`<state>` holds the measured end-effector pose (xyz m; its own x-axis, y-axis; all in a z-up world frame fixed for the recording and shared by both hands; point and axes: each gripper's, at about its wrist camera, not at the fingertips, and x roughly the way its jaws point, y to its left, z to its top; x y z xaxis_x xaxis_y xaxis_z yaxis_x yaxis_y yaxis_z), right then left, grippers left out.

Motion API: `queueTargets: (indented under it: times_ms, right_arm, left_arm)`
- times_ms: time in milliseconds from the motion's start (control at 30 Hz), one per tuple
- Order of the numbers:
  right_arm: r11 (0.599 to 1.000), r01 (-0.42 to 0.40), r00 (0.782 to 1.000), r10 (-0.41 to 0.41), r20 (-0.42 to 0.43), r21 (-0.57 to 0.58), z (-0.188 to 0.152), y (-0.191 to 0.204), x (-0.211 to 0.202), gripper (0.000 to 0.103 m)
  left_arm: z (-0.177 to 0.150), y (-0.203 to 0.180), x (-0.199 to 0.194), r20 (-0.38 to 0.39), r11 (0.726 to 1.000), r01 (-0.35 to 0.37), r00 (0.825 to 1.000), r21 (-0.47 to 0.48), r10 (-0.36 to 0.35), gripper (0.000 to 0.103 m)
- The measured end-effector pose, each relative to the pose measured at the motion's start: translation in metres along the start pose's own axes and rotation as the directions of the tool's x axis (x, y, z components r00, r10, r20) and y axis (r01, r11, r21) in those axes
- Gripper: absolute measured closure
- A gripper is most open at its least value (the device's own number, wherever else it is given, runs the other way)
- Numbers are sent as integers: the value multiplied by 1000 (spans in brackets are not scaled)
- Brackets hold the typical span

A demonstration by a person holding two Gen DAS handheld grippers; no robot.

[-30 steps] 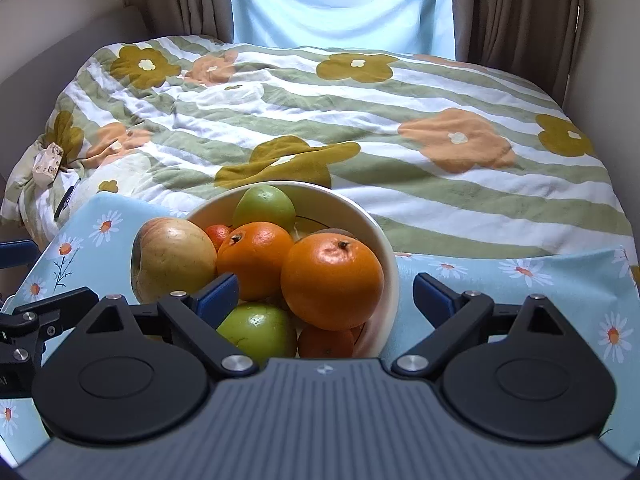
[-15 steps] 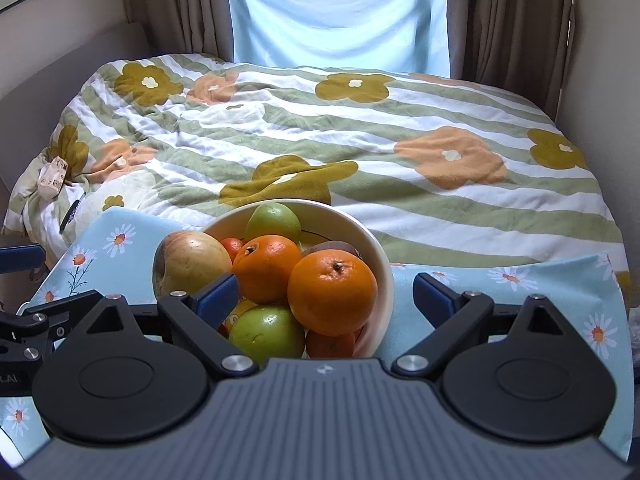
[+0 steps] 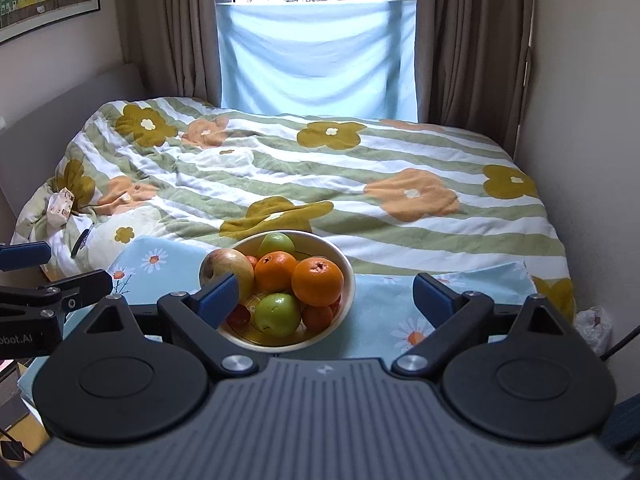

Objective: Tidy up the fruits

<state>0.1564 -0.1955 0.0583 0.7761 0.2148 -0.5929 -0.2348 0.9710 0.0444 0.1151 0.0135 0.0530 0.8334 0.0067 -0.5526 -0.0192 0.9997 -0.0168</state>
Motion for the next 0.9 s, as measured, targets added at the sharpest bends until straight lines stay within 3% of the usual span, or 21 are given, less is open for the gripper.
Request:
queueTargets:
  times_ms: [133,367,567,900]
  right_arm:
    - [1000,27,1000,-27,9,6,-17,2,-38,0]
    - [994,99,995,-99,-12,45,-52,5,-76,0]
    - [989,129,992,-127,-27,69,-75,5,-91,0]
    - [984,161,987,-158,-35,76,-83,-1,-98,0]
  left_arm:
    - [-11,-2,-26,8,1000,-5,1000,-12,5,1]
    - [-37,-6,-55,-1,1000,-16,1000,-15,16,0]
    - [-53,-13,-68,2,999,-33,999,-5,33,0]
    - [-57,-21,-76,17,999,-34,999,21,34,0]
